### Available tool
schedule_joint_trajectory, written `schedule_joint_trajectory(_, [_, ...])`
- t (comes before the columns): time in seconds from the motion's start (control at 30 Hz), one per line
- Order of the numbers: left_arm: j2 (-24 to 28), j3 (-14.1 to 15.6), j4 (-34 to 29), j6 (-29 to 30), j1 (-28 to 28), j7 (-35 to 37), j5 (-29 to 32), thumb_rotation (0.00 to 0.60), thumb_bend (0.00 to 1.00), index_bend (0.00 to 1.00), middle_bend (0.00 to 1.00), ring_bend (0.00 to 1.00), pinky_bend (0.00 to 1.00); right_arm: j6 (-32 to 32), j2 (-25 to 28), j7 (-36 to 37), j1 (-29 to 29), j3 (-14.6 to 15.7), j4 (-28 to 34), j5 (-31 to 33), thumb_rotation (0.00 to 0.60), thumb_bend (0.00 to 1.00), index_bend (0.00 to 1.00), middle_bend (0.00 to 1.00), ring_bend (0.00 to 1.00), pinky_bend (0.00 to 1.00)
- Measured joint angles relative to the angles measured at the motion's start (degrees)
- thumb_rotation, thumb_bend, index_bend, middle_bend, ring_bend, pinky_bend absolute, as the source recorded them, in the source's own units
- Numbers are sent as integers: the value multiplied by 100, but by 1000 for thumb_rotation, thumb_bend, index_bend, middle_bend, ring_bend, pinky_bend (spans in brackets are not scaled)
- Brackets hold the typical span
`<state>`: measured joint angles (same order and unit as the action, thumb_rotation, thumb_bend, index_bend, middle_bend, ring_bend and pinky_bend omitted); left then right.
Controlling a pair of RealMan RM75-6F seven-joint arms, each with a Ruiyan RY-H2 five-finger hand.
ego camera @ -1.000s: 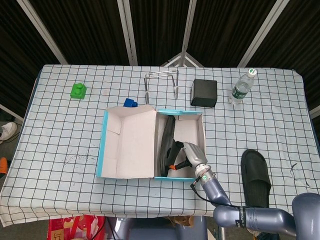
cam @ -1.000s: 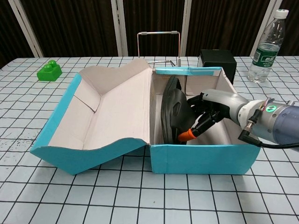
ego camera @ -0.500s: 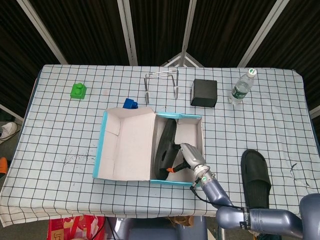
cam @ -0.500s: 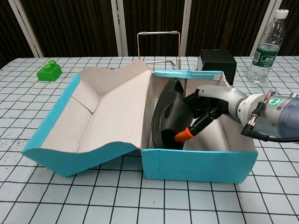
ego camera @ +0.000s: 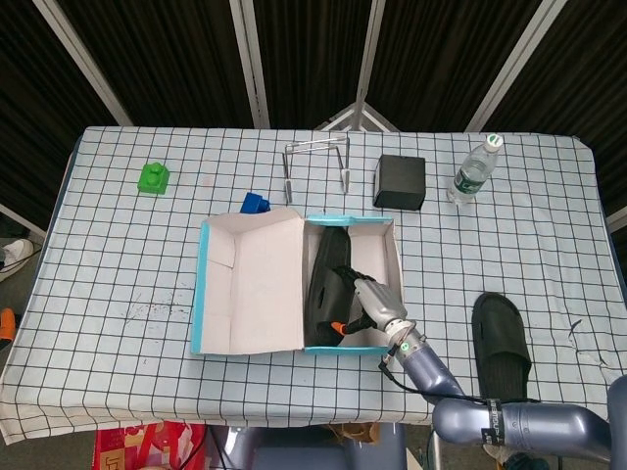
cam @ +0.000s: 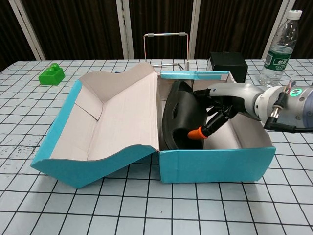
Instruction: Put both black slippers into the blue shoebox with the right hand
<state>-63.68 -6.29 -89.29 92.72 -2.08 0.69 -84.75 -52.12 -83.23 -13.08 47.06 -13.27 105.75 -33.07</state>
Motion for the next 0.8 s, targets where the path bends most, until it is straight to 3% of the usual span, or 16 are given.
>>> schedule_joint_trajectory(0.17, [9,2,-12,-1,7,7,9,600,706,143,6,0,22,51,324,-219,118,38,162,233,600,257,20,30,54,88])
schedule_joint_trajectory(0.4, [17,12,-46,10,12,-24,-11,600,706,143,6,0,22,331,870,-468,339,178,447,700,600,120,0,0,33,88])
schedule_joint_trajectory(0.63, [20,7,-50,1,14,-30,12,600,706,143,6,0,22,765,1384,-570,620,332,664,976,600,112,0,0,28,88])
schedule_joint_trajectory(0.8, [23,15,-46,-26,3,-14,3,600,706,143,6,0,22,865,1757,-343,657,246,852,1017,600,112,0,0,28,88])
